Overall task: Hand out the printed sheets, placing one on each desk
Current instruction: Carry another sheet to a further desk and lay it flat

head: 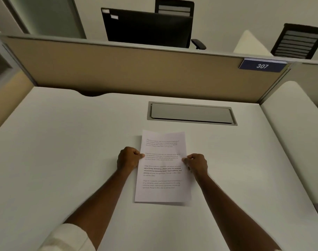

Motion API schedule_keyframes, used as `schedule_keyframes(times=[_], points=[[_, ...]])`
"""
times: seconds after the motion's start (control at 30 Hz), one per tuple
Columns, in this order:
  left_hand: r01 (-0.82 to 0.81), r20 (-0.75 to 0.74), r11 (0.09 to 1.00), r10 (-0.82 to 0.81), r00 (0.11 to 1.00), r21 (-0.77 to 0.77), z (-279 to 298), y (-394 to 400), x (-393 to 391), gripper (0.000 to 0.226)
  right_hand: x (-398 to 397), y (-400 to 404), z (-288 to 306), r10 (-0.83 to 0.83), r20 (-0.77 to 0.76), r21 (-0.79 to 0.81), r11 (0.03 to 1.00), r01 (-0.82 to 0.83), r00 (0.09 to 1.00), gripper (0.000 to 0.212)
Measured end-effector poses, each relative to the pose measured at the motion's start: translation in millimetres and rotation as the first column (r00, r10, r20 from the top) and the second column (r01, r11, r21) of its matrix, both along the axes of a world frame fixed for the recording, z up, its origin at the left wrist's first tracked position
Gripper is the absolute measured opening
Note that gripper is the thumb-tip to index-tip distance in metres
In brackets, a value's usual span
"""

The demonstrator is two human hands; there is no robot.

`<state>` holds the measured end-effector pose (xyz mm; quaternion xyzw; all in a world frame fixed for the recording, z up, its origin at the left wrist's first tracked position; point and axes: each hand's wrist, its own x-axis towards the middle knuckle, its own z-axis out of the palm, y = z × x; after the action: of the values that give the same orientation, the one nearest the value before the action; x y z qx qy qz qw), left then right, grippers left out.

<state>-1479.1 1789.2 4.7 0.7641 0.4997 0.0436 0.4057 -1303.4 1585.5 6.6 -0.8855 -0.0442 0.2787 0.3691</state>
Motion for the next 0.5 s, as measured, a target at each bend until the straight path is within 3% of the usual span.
schedule_keyframes(times=[0.5], points=[[0.094,-0.148,0.97,-0.062,0.987,0.222,-16,6,7,0.032,0,4,-17,0.08,0.162,-0.134,0.989,-0.058,0.984,0.016]])
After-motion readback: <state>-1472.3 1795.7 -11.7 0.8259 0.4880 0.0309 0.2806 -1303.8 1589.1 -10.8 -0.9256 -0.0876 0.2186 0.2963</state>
